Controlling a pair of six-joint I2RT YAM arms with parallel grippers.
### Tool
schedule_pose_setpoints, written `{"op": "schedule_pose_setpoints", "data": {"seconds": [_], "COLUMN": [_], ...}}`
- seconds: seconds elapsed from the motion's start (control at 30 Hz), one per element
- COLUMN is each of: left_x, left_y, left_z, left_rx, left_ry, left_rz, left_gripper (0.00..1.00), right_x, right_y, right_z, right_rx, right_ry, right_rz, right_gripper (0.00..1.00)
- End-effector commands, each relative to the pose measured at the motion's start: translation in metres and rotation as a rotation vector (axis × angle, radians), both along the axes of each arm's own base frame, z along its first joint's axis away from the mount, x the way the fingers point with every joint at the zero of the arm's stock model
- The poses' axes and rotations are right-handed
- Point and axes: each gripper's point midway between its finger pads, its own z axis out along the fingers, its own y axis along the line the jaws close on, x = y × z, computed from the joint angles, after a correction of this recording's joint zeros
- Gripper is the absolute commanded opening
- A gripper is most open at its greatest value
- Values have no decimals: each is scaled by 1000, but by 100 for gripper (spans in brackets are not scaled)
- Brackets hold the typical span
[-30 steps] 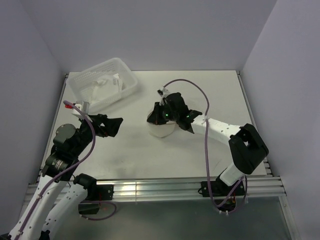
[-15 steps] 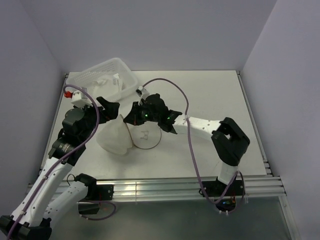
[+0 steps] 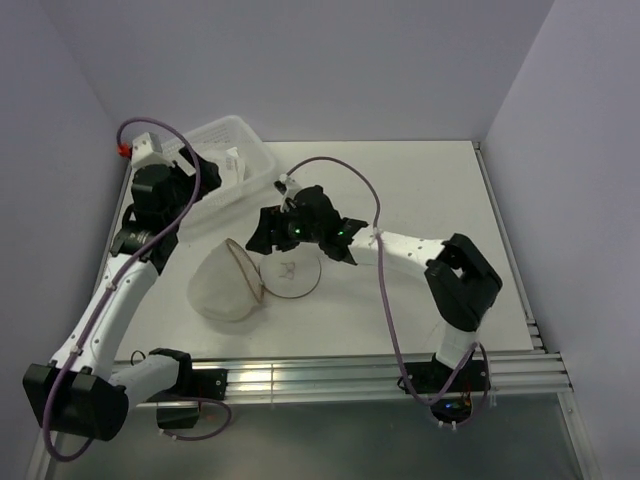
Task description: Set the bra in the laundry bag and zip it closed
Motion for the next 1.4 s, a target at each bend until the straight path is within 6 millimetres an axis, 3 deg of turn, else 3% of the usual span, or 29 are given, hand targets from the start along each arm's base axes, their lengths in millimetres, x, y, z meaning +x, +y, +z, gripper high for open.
{"op": "schedule_pose_setpoints", "data": {"seconds": [0.0,0.03,0.17,0.2,0.23,0.27,0.3,0.33,0.37,0.43,0.5,0.53,0.6,0.63,0.67,0.7,0.87,0.9,1.07,1.2,1.3,1.33,1.37], "left_x": [28,41,59,60,60,60,61,64,67,75,79,82,84,85,85,86,90,91,98,100,102,104,105], "left_y": [24,29,32,35,35,35,38,40,42,48,60,62,61,60,59,60,58,57,60,64,63,63,63], "left_z": [31,14,2,3,2,1,1,-1,-4,-12,-21,-25,-28,-30,-31,-30,-30,-31,-46,-52,-52,-54,-55], "left_rx": [-15,-7,-41,-51,-53,-50,-43,-25,-17,-12,-31,-35,-35,-35,-33,-32,-32,-35,-35,-38,-46,-46,-47], "left_ry": [-62,-16,-10,-16,-16,-13,-8,3,15,52,79,90,94,100,100,95,83,86,122,136,131,134,139], "left_rz": [49,60,7,10,6,1,8,7,6,6,-4,-8,-20,-28,-33,-33,-56,-58,-56,-46,-47,-48,-50], "left_gripper": [99,99,99,99,99,99,99,97,95,93,93,93,93,93,93,93,93,93,93,93,93,93,93], "right_x": [3,3,3,7,13,25,25,28,31,28,18,12,14,12,20,18,-9,-8,-6,-16,-11,-7,-4], "right_y": [-23,-26,-33,-36,-36,-34,-34,-32,-26,-8,7,17,31,35,46,47,54,57,63,70,76,78,78], "right_z": [45,47,39,28,4,1,-13,-36,-37,-46,-49,-58,-55,-69,-61,-68,-81,-76,-89,-77,-74,-75,-76], "right_rx": [60,65,23,-16,-79,-111,-156,-202,-203,-192,-177,-179,-159,-160,-132,-151,-72,-38,-37,46,57,53,43], "right_ry": [-99,-99,-109,-100,-85,-96,-71,-48,-56,-62,-54,-63,-86,-71,-103,-84,-25,-46,-11,-17,-11,-10,-18], "right_rz": [-6,-9,38,24,17,-8,2,14,22,85,170,211,242,276,281,303,437,438,441,508,501,485,467], "right_gripper": [74,74,86,83,78,70,67,60,47,48,57,60,66,67,66,65,60,59,58,60,35,15,8]}}
